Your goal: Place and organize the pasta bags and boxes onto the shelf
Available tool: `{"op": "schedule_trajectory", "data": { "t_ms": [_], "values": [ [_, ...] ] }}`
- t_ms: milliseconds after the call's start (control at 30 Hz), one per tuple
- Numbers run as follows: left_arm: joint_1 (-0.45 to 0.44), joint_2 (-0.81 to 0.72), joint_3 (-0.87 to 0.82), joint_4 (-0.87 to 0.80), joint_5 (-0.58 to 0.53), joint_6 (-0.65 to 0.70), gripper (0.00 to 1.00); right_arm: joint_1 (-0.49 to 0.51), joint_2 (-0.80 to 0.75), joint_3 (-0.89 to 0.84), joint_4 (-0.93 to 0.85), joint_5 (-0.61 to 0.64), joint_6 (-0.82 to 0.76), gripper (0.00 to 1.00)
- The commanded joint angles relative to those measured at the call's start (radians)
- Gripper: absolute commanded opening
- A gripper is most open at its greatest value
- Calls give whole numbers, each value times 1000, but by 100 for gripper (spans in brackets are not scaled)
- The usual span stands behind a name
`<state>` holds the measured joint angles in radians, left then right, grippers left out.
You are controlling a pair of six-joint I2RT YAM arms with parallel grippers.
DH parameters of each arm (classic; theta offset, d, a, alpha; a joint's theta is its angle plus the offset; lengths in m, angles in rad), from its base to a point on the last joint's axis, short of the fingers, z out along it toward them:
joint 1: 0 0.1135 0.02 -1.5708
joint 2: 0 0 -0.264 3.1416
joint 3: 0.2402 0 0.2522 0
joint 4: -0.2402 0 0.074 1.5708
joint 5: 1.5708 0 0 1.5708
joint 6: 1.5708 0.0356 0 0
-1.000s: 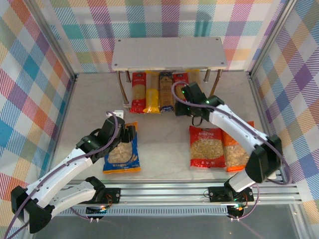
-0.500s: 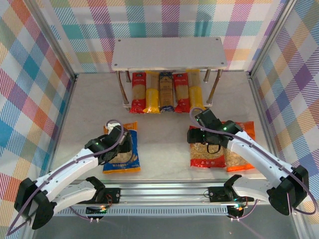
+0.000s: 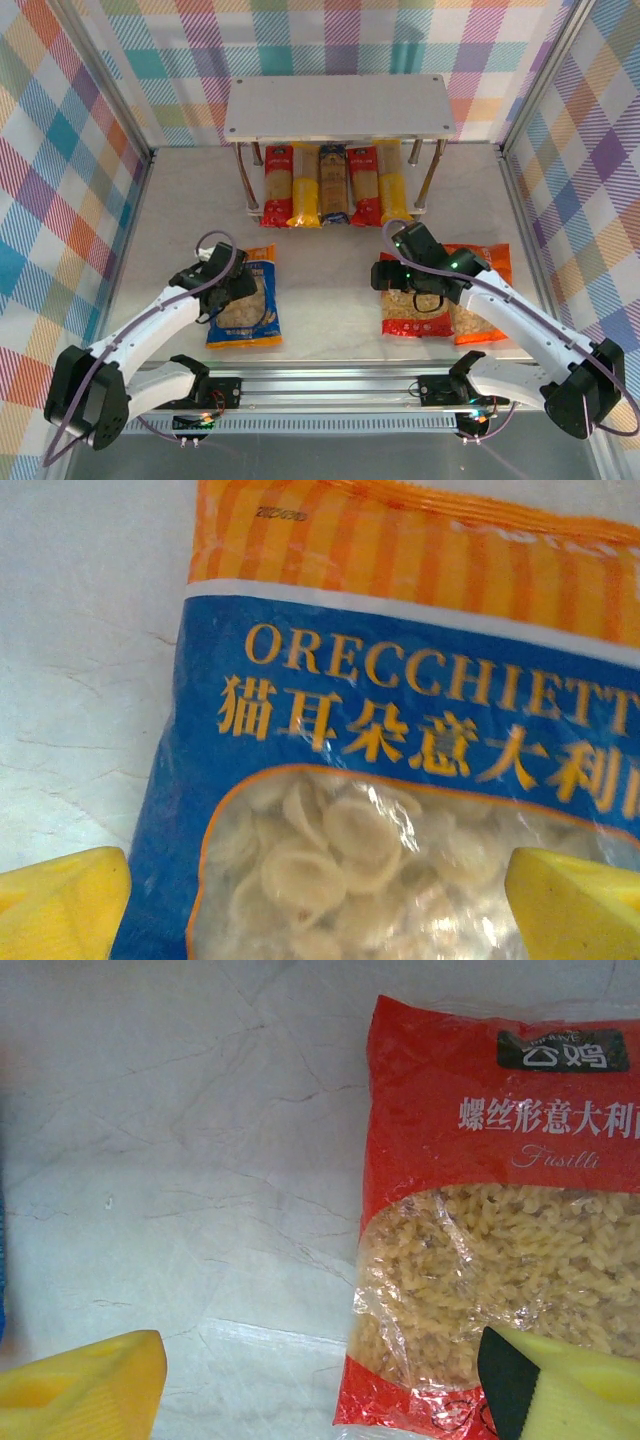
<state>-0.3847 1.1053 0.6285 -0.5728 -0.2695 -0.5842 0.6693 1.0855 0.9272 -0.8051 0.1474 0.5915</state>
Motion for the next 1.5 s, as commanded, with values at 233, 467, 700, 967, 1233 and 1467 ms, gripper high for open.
{"op": "schedule_trajectory", "data": {
  "t_ms": [233, 467, 700, 967, 1233, 1467],
  "values": [
    [63, 195, -29, 249, 308, -38, 86, 9, -67, -16, 1, 24, -1, 84],
    [-42, 233, -50, 284, 333, -87, 81, 9, -51, -8, 13, 16, -7, 84],
    [-162, 293, -77, 413, 369, -186, 80, 9, -21, -2, 12, 6, -2, 84],
    [-230, 269, -68, 419, 378, -238, 80, 5, 16, -3, -45, 85, 24, 88],
    [-272, 90, -28, 272, 294, -210, 81, -163, 103, -26, -92, 113, 25, 91],
    [-271, -43, 69, 113, 236, -107, 84, -305, 148, -72, -22, 113, 11, 96]
  ]
}}
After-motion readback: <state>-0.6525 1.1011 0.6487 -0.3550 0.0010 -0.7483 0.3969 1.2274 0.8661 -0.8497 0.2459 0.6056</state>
